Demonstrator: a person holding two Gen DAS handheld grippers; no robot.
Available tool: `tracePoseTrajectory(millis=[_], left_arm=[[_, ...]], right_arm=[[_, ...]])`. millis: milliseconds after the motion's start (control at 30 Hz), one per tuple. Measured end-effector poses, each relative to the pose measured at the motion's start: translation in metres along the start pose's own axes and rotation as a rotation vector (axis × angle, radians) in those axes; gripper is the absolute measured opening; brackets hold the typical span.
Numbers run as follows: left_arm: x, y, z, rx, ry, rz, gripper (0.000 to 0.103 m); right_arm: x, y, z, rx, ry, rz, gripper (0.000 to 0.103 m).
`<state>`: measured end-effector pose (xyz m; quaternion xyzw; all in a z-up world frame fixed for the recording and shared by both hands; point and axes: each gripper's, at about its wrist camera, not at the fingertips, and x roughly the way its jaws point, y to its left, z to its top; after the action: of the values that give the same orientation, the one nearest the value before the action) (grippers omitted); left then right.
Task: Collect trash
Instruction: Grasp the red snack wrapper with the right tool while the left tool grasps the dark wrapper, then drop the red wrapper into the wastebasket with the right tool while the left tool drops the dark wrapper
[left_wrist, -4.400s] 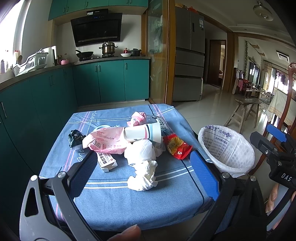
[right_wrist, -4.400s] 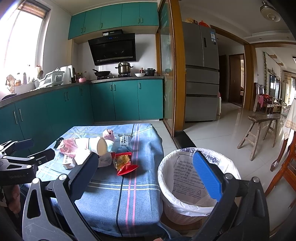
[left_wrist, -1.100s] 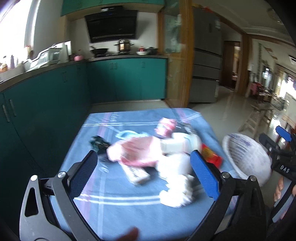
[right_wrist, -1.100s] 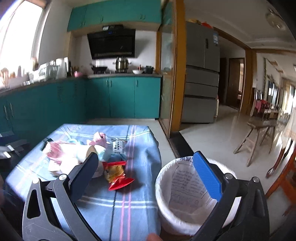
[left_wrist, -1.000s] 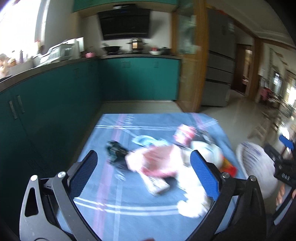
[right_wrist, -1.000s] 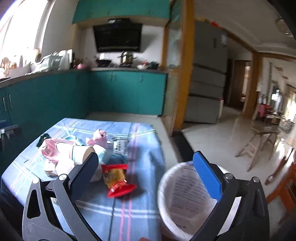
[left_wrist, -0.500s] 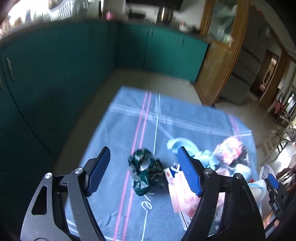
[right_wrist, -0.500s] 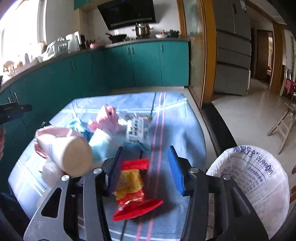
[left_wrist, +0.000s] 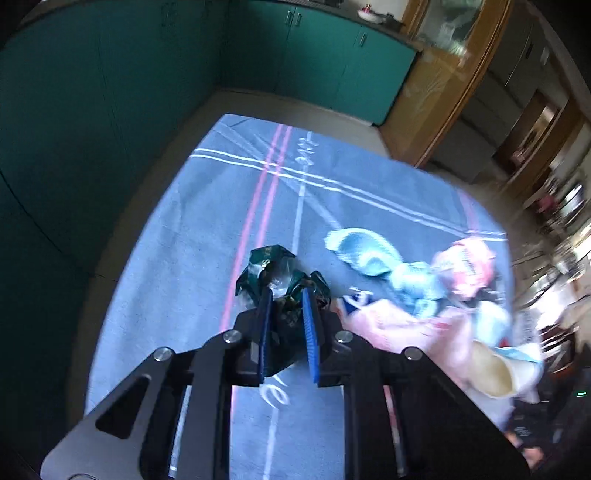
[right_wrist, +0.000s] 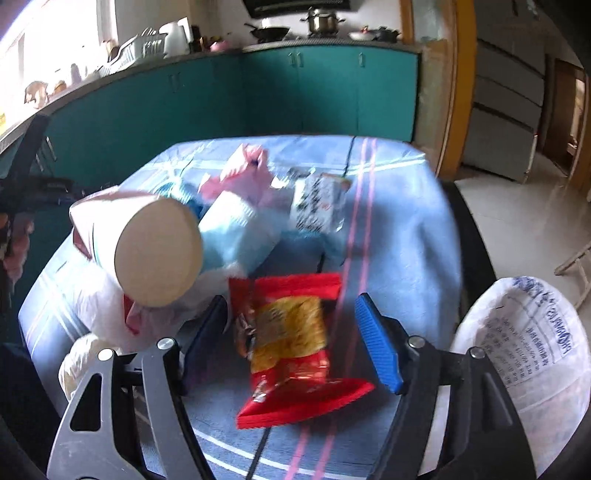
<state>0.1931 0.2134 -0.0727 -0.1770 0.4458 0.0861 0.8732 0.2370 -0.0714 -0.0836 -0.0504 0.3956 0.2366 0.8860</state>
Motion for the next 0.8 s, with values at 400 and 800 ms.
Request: tracePoseTrajectory(millis=[400, 800], left_arm=[[-0.081, -0.021, -0.016, 0.044, -0.311, -0.036, 0.018], [-0.14, -0.132, -0.037, 0.212, -0.445, -0.161, 0.018]], right_arm=[[0.01, -0.003, -0.009, 0.031, 0.064, -0.001, 0.044], [-0.099, -0.064, -0.013, 0.142, -0.218, -0.172, 0.043]])
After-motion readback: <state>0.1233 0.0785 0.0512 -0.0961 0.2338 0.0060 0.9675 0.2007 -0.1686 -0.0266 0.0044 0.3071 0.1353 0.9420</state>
